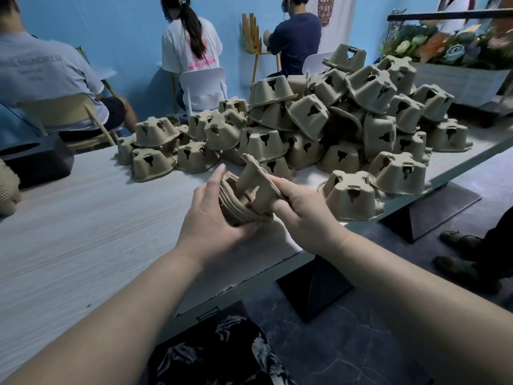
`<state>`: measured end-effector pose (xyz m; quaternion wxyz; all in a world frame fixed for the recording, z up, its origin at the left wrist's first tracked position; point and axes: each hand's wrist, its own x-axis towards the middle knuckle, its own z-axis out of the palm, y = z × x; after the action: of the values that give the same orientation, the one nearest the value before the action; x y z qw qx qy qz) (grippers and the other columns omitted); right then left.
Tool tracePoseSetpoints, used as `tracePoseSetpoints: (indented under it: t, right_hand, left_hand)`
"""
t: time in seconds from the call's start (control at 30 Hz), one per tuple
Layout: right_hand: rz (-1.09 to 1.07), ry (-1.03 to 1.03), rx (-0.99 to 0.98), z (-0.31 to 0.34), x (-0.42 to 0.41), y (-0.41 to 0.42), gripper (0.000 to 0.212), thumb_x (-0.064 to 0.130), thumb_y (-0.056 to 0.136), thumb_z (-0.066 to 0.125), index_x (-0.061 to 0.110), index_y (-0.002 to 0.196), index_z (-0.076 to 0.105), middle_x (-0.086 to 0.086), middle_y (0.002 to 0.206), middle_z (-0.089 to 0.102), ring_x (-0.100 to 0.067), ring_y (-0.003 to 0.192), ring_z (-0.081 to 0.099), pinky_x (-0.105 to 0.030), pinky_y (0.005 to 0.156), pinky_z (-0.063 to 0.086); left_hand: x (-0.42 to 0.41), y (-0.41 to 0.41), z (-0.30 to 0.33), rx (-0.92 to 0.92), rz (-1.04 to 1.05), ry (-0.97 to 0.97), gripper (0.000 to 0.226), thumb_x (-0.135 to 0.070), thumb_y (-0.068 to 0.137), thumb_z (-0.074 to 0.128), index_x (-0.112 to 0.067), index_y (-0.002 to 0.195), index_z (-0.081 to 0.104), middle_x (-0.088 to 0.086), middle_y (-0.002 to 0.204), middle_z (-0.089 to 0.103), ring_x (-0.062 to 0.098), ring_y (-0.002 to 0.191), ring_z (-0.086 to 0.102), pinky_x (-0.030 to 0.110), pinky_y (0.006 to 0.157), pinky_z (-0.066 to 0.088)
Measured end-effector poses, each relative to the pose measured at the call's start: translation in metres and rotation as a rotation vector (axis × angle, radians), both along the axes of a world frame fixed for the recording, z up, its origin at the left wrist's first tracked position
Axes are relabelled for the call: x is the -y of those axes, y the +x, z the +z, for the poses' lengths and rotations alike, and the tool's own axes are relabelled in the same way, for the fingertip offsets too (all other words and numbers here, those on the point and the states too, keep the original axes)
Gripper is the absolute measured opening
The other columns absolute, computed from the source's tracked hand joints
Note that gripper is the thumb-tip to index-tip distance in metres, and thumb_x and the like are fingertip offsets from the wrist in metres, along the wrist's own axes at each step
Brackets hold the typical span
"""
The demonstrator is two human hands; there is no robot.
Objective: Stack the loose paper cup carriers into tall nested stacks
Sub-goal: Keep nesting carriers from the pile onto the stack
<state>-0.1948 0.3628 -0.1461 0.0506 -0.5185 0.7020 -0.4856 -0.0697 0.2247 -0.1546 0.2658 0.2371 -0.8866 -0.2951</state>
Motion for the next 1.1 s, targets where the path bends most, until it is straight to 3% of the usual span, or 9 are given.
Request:
tracePoseSetpoints:
  t: [0.07,0.17,0.43,0.53,0.63,0.8,0.9,0.97,1.1]
  right_hand:
    - [-0.004,0.036,-0.039,-0.001,0.003,0.002,0.052,0.01,0.09,0.045,0.019,0.141,0.046,0.01,0.116,0.06,-0.01,0.105,0.056,-0.009,0.092,0.038]
    - [0.034,0.051,-0.083,-0.005,0.009,0.005,0.052,0.024,0.09,0.043,0.017,0.141,0.045,-0.003,0.128,0.061,-0.02,0.116,0.057,-0.03,0.1,0.042]
    - [0.035,0.006,-0.131,-0.014,0.001,-0.003,0.036,0.021,0.088,0.05,0.017,0.119,0.067,0.008,0.1,0.068,-0.008,0.094,0.064,-0.025,0.087,0.049]
    - [0.068,-0.014,-0.176,-0.019,0.002,-0.006,0.028,0.016,0.09,0.051,0.015,0.108,0.072,0.015,0.091,0.064,0.0,0.085,0.06,-0.012,0.078,0.043]
    - [0.049,-0.004,-0.191,-0.021,0.0,-0.007,0.027,0.018,0.09,0.051,0.015,0.105,0.072,0.01,0.091,0.067,-0.007,0.084,0.063,-0.018,0.077,0.046]
    - [-0.176,-0.176,-0.411,-0.015,-0.011,-0.013,0.015,0.016,0.084,0.061,0.009,0.089,0.073,-0.001,0.085,0.071,-0.018,0.082,0.065,-0.034,0.074,0.052]
    - [-0.457,-0.264,-0.623,-0.01,-0.031,-0.031,0.017,0.016,0.083,0.059,0.007,0.089,0.073,-0.008,0.097,0.07,-0.031,0.101,0.06,-0.036,0.091,0.047]
    - [-0.632,-0.118,-0.628,-0.009,-0.044,-0.044,0.028,0.025,0.082,0.059,0.008,0.101,0.07,-0.013,0.113,0.066,-0.036,0.116,0.05,-0.039,0.103,0.037]
    - [-0.72,0.339,-0.291,-0.012,-0.064,-0.057,0.054,0.036,0.083,0.064,0.015,0.132,0.052,-0.012,0.142,0.045,-0.033,0.132,0.035,-0.038,0.109,0.027]
  left_hand:
    - [-0.005,-0.001,0.001,0.02,-0.04,-0.046,0.116,-0.044,0.062,0.087,-0.034,0.153,0.016,0.001,0.139,0.038,0.015,0.124,0.045,0.02,0.096,0.032]
    - [-0.013,-0.003,0.0,0.043,-0.073,-0.091,0.116,-0.044,0.064,0.086,-0.039,0.153,0.012,0.0,0.141,0.036,0.018,0.12,0.049,0.025,0.094,0.037]
    - [0.004,-0.004,-0.001,0.027,-0.076,0.08,0.112,-0.042,0.065,0.087,-0.046,0.15,0.015,-0.002,0.144,0.039,0.011,0.131,0.04,0.022,0.103,0.029]
    - [0.003,-0.005,-0.001,0.02,-0.117,0.126,0.112,-0.064,0.051,0.079,-0.051,0.144,0.019,-0.004,0.143,0.042,0.011,0.13,0.044,0.027,0.108,0.035]
    - [0.002,-0.007,0.001,0.007,-0.122,0.163,0.111,-0.072,0.045,0.071,-0.048,0.143,0.023,-0.007,0.143,0.043,0.008,0.13,0.044,0.026,0.107,0.035]
    - [0.0,-0.01,0.004,0.019,-0.079,0.17,0.109,-0.077,0.044,0.067,-0.045,0.14,0.025,-0.007,0.138,0.046,0.01,0.126,0.047,0.03,0.107,0.037]
    - [-0.003,-0.011,0.006,0.023,-0.086,0.189,0.102,-0.077,0.042,0.067,-0.05,0.131,0.025,-0.007,0.136,0.047,0.012,0.124,0.048,0.03,0.107,0.037]
    - [-0.006,-0.013,0.007,0.024,-0.112,0.196,0.098,-0.076,0.042,0.068,-0.053,0.126,0.023,-0.008,0.134,0.047,0.011,0.123,0.048,0.03,0.107,0.037]
    - [-0.014,-0.02,0.005,0.026,-0.145,0.201,0.102,-0.075,0.043,0.07,-0.052,0.131,0.025,-0.009,0.135,0.047,0.009,0.124,0.048,0.027,0.104,0.036]
